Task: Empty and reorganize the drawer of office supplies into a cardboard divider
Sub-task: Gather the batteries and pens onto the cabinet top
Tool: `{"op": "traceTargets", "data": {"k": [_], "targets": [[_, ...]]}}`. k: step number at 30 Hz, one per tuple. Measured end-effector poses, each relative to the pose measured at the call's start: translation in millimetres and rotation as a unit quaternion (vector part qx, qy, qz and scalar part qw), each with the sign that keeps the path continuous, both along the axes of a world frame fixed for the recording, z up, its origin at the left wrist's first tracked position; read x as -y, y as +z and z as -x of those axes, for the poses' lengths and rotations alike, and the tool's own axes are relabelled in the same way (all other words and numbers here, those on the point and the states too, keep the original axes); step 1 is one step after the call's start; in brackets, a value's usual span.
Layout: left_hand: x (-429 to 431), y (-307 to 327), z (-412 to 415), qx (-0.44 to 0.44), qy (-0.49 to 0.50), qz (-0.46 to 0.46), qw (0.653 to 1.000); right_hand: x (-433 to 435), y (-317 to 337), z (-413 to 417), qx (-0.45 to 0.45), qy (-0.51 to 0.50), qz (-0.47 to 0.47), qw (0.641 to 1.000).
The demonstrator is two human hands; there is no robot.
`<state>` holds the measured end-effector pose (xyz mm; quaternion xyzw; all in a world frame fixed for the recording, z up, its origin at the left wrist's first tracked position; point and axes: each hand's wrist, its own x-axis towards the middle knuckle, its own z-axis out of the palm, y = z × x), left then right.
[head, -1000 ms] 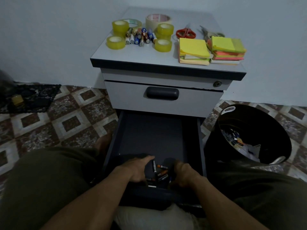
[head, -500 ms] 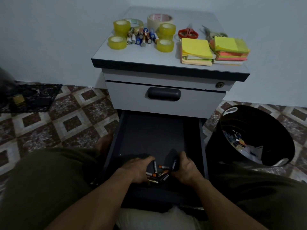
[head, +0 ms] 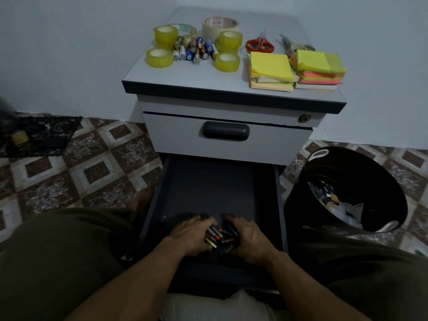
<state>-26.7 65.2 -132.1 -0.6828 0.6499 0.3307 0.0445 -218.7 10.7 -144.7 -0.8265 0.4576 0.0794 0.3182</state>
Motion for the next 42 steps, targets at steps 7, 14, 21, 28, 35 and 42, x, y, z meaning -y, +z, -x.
{"op": "traceTargets", "data": {"k": [7, 14, 21, 28, 35, 42], "targets": [[1, 0, -4, -0.028, 0.040, 0.031, 0.998, 1, -4, -5, 0.029, -0.025, 0.040, 0.998], [4, -3, -4, -0.075, 0.083, 0.044, 0.993, 8, -7, -6, 0.024, -0.057, 0.032, 0.998], [7, -4, -4, -0.079, 0.101, 0.054, 0.990, 9, -4, -10, 0.023, -0.059, 0.015, 0.998], [9, -4, -5, -0.063, 0.072, 0.072, 0.993, 9, -3, -11, 0.068, -0.079, -0.006, 0.995], [8, -7, -9, -0.037, 0.083, 0.064, 0.994, 7, -4, -11, 0.074, -0.102, -0.010, 0.992], [6, -8, -10, -0.065, 0.128, 0.058, 0.988, 6, 0, -7, 0.117, -0.133, -0.049, 0.983]]}}
